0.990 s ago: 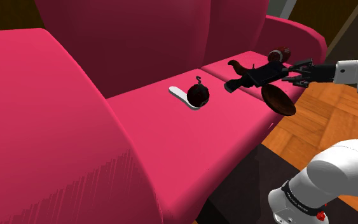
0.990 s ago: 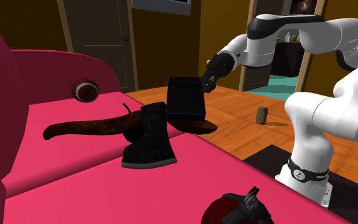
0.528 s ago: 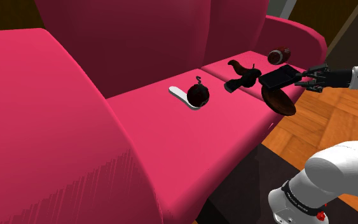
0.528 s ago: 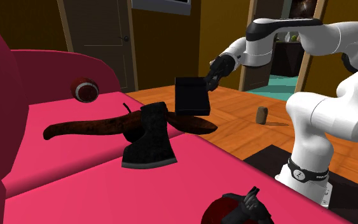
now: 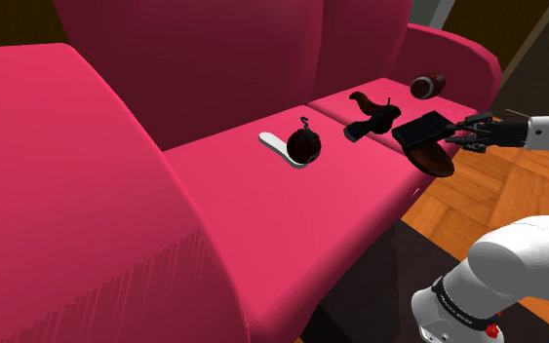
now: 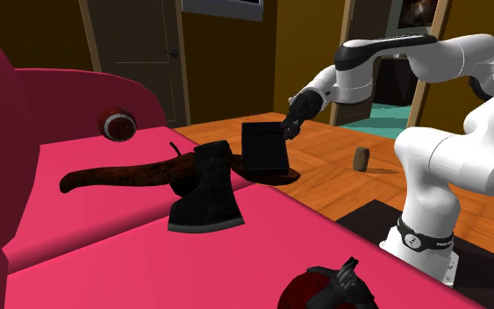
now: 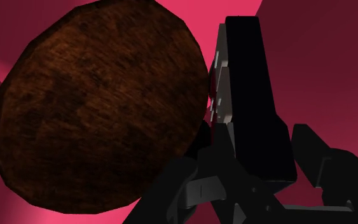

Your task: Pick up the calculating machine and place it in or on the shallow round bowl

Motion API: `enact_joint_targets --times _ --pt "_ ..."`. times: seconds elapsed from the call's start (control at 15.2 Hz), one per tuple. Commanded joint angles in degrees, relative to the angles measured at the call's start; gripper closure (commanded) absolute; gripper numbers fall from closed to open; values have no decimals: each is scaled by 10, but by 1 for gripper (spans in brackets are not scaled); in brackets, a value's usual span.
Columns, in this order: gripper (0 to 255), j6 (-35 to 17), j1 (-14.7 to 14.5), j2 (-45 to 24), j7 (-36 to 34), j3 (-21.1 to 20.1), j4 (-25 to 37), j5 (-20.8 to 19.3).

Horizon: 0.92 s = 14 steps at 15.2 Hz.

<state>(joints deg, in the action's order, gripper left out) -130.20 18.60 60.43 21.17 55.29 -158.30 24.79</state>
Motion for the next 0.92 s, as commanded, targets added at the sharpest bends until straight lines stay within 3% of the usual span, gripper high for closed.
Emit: enact_joint_targets --times 0.0,0.26,0.79,0.86 --pt "255 -9 -3 -4 14 13 -7 -1" --pt "255 -27 -12 -13 43 43 -22 -4" --pt "255 -27 -12 -13 43 43 -22 -4" --pt "0 -27 -12 -13 43 43 -22 -4"
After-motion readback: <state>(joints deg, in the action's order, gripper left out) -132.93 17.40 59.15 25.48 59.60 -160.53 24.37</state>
